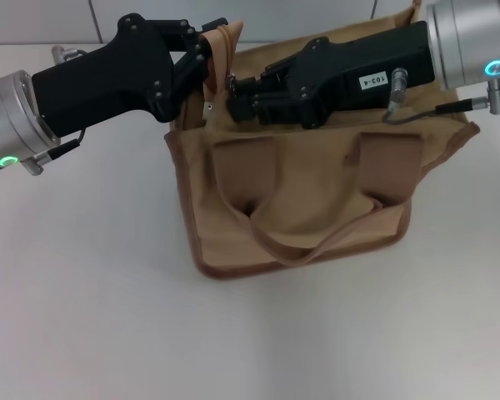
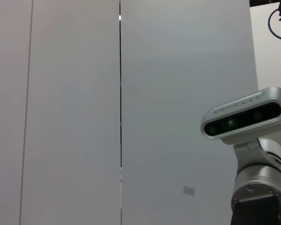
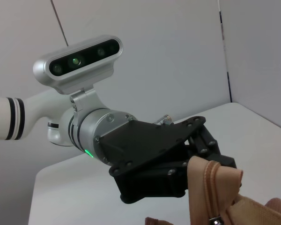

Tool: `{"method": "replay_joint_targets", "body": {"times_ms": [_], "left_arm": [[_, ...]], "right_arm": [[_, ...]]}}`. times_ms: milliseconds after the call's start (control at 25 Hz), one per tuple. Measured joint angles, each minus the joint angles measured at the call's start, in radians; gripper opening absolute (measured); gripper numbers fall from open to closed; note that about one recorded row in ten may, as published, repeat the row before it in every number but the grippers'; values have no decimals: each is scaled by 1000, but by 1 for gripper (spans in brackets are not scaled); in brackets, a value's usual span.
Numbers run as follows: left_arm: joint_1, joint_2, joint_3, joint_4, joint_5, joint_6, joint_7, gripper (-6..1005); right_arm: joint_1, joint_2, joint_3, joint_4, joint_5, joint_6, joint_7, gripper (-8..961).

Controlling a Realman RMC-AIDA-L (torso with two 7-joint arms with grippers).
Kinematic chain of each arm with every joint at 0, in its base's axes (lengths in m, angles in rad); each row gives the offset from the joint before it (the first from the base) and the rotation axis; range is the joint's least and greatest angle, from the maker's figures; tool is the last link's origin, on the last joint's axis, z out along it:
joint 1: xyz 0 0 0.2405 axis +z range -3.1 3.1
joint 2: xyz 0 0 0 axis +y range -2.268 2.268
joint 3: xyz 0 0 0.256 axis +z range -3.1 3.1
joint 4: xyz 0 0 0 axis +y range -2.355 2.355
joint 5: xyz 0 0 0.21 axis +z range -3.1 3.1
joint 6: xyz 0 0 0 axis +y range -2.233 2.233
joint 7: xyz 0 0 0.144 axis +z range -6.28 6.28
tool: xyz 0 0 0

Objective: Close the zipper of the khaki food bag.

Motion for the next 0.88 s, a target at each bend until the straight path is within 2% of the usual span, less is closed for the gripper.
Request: {"method": "replay_joint_targets", "body": {"times_ms": [360, 880], "left_arm": [[0, 0, 1, 0, 0, 1, 0, 19], [0, 0, 1, 0, -1, 1, 0, 19]], "right_arm": [[-5, 1, 10, -10, 2, -41, 42, 216], [-7, 1, 10, -4, 6, -30, 71, 209]]}}
